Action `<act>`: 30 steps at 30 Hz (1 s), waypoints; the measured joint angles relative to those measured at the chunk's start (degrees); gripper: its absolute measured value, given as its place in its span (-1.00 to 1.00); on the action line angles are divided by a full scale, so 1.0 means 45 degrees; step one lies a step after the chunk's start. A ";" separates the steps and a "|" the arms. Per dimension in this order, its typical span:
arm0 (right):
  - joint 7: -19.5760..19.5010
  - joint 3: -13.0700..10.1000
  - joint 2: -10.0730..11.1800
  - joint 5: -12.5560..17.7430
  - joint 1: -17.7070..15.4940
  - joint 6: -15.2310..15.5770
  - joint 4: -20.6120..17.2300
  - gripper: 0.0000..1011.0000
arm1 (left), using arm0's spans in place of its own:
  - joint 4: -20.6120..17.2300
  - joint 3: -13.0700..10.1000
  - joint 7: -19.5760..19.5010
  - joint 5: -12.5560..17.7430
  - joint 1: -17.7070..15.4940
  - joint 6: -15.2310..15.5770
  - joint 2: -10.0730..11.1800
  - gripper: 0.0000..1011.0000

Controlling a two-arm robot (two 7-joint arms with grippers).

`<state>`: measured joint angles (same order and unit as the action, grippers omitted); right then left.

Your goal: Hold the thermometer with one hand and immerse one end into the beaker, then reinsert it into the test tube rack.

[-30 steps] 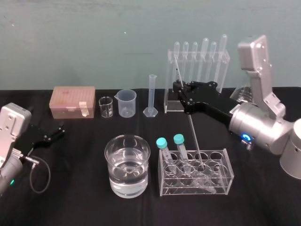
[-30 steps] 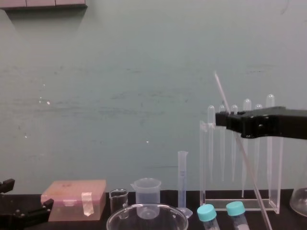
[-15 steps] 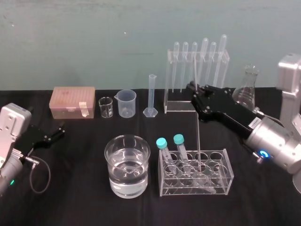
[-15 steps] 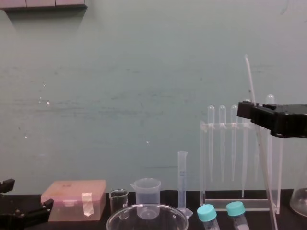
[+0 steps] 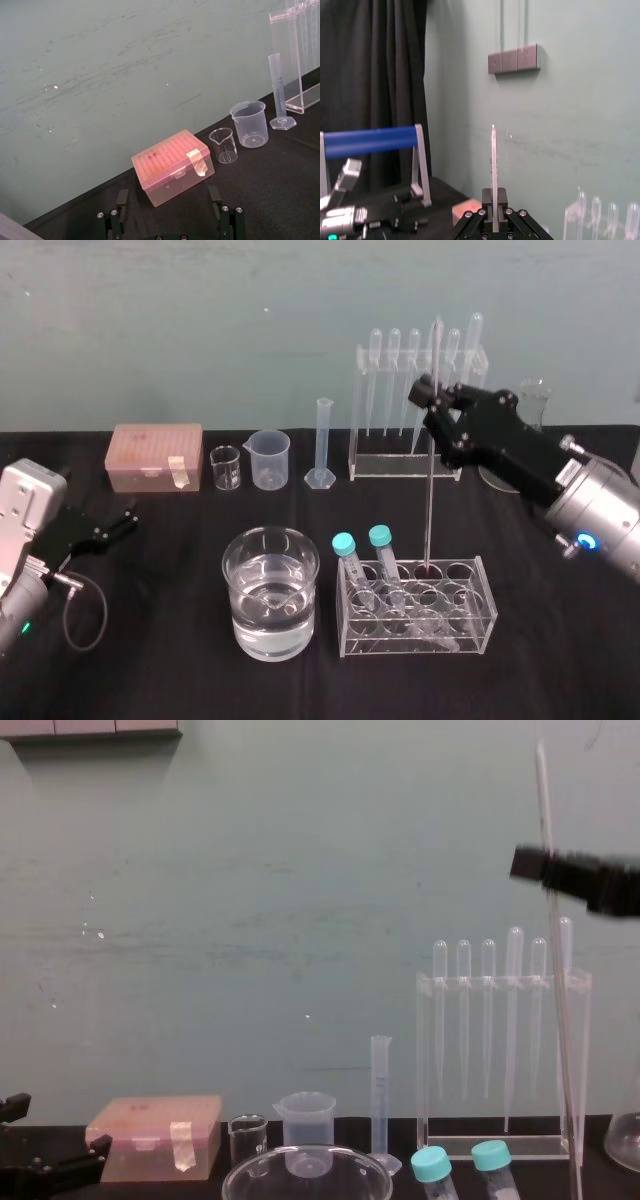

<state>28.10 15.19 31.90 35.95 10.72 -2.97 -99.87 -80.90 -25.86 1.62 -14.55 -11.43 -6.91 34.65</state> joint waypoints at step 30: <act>0.2874 0.2964 -0.2099 0.2829 0.5517 0.1751 0.2130 -0.89 | 0.0000 0.0000 0.0000 0.0000 0.0001 -0.0001 0.0000 0.99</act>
<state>41.04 28.53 22.46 48.68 35.54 4.91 -90.29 -80.90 -25.86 1.62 -14.55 -11.43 -6.91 34.65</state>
